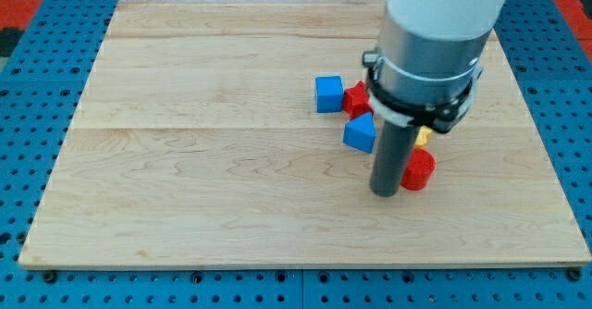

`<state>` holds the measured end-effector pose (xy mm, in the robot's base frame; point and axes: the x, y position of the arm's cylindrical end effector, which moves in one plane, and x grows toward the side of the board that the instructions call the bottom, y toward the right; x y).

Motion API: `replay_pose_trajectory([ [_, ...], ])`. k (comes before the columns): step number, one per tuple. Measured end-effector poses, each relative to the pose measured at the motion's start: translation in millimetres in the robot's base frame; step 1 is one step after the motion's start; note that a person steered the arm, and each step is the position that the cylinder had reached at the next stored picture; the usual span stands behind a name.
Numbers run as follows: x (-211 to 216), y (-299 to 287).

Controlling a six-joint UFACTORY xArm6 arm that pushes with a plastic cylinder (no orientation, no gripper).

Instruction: Drag the red star to the top of the green star

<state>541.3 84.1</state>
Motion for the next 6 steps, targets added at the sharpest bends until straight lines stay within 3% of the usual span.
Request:
replay_pose_trajectory([
  [3,-11,-12],
  [6,-130,-16],
])
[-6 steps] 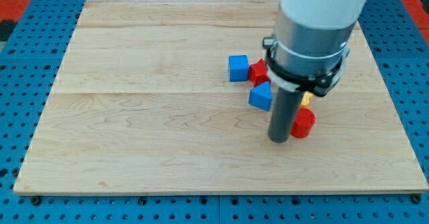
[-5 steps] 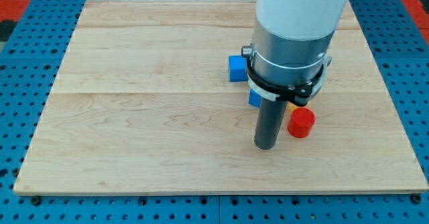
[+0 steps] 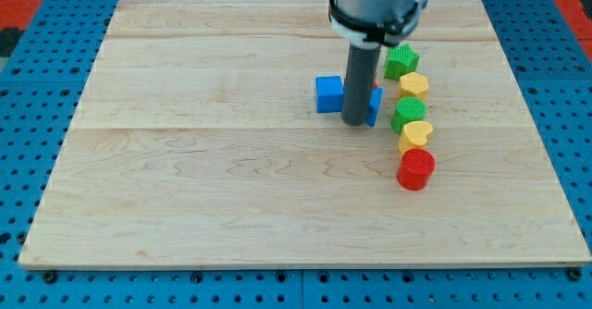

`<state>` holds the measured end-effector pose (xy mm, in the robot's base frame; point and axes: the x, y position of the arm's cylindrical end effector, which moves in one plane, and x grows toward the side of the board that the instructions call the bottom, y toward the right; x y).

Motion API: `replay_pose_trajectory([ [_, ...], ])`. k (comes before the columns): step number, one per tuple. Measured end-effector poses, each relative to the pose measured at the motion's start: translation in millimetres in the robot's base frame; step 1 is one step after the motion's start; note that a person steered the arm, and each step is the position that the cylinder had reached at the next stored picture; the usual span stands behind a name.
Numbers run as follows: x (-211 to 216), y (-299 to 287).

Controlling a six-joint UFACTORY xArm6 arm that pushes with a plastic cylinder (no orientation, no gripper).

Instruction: Drag the red star to the top of the green star

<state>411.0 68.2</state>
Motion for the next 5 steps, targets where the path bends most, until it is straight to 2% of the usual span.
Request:
replay_pose_trajectory([
  [1,-52,-1],
  [3,-100,9],
  [5,-129,33],
])
